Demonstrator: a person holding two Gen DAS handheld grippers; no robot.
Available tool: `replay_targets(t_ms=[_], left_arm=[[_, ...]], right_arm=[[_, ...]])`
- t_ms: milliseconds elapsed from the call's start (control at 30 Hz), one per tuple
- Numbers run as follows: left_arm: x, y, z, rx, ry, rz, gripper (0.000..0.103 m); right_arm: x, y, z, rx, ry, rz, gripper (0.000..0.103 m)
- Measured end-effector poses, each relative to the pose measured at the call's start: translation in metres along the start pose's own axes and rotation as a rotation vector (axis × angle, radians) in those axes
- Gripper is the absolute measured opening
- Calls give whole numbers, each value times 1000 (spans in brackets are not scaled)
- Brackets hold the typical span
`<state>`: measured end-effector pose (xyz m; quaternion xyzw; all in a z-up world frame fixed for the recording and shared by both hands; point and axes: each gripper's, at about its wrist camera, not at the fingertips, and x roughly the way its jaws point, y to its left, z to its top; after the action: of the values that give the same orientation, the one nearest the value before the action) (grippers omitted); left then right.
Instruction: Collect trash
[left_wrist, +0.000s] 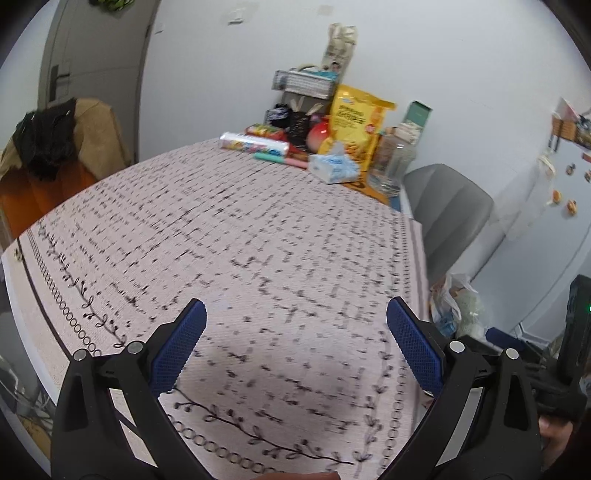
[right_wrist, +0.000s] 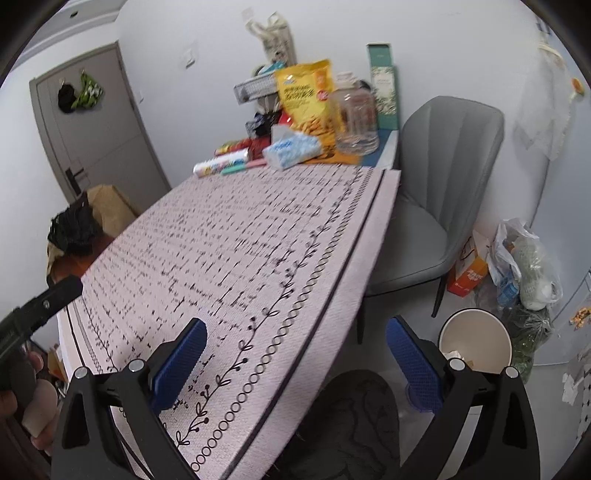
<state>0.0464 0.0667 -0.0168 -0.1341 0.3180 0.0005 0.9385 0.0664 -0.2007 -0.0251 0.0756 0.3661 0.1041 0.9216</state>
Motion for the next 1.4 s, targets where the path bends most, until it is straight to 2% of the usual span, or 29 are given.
replay_targets(t_ms=[267, 433, 567, 633, 700, 1000, 1100, 1233, 1333, 1400], left_arm=[[34, 65, -5, -129, 39, 88, 97], [57, 99, -14, -212, 62, 155, 97], [70, 114, -20, -236, 78, 209, 97], [74, 120, -20, -259, 92, 212, 97], [74, 122, -18, -262, 86, 248, 97], [79, 122, -16, -270, 92, 264, 97], [81, 121, -15, -261, 100, 273, 97], [82, 119, -14, -257, 103, 279, 97], [85, 116, -13, -244, 113, 294, 97], [86, 116, -13, -243, 113, 294, 97]], right_arm=[[58, 54, -10, -78, 120, 54, 95], [103, 104, -19, -189, 215, 102, 95], [144, 137, -19, -274, 290, 74, 95], [155, 151, -13, -333, 265, 33, 96], [173, 162, -2, -352, 266, 49, 96], [254, 202, 66, -353, 257, 47, 97], [294, 229, 93, -303, 259, 2, 97], [318, 276, 102, -328, 203, 23, 96], [323, 305, 98, -390, 207, 60, 96], [325, 302, 100, -357, 218, 73, 96]])
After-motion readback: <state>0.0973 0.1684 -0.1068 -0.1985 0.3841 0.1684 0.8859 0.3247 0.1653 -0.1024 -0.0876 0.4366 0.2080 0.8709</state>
